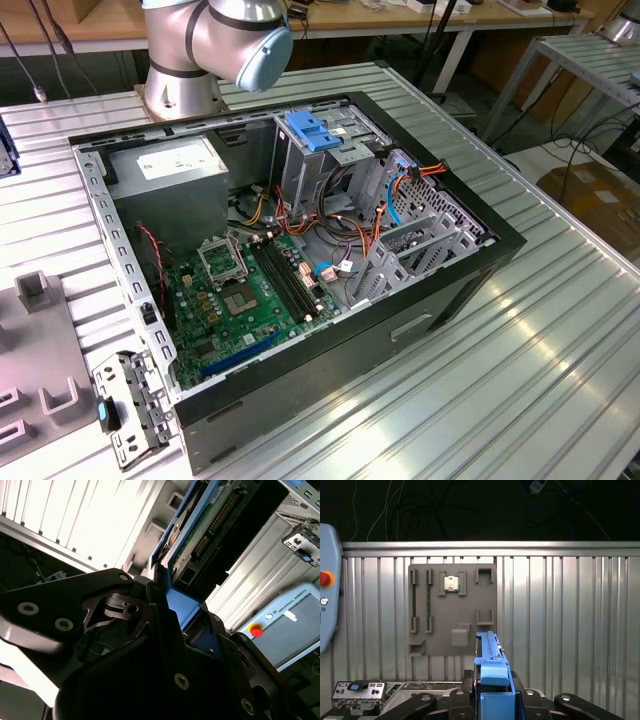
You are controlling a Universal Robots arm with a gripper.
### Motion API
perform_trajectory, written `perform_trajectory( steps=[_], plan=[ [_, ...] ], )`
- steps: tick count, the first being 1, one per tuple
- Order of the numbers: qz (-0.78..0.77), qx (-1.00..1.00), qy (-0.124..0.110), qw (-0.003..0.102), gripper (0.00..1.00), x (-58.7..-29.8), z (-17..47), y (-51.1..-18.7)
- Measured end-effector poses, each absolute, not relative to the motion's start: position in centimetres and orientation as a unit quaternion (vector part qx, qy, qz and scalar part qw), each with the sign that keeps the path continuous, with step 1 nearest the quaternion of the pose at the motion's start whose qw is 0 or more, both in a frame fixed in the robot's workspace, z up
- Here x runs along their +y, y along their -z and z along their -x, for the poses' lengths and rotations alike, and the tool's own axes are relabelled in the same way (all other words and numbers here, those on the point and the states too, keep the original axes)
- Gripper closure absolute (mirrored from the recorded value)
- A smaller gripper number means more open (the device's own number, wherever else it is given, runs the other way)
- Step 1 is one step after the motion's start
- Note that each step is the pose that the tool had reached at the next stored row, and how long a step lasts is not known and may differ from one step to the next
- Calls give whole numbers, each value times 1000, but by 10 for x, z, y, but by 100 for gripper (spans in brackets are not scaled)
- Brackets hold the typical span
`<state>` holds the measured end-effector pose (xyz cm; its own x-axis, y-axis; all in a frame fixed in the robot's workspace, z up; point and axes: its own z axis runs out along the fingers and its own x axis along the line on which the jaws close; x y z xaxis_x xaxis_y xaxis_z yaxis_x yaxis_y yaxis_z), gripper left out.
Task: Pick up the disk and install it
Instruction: 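Pick up the disk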
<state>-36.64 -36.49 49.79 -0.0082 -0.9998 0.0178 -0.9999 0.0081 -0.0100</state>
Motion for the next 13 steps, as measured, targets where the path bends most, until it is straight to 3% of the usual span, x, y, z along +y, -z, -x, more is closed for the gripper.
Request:
perform_trajectory(
  steps=[13],
  plan=[
    [-704,-710,-10,3,63,-365,348,-498]
  ],
)
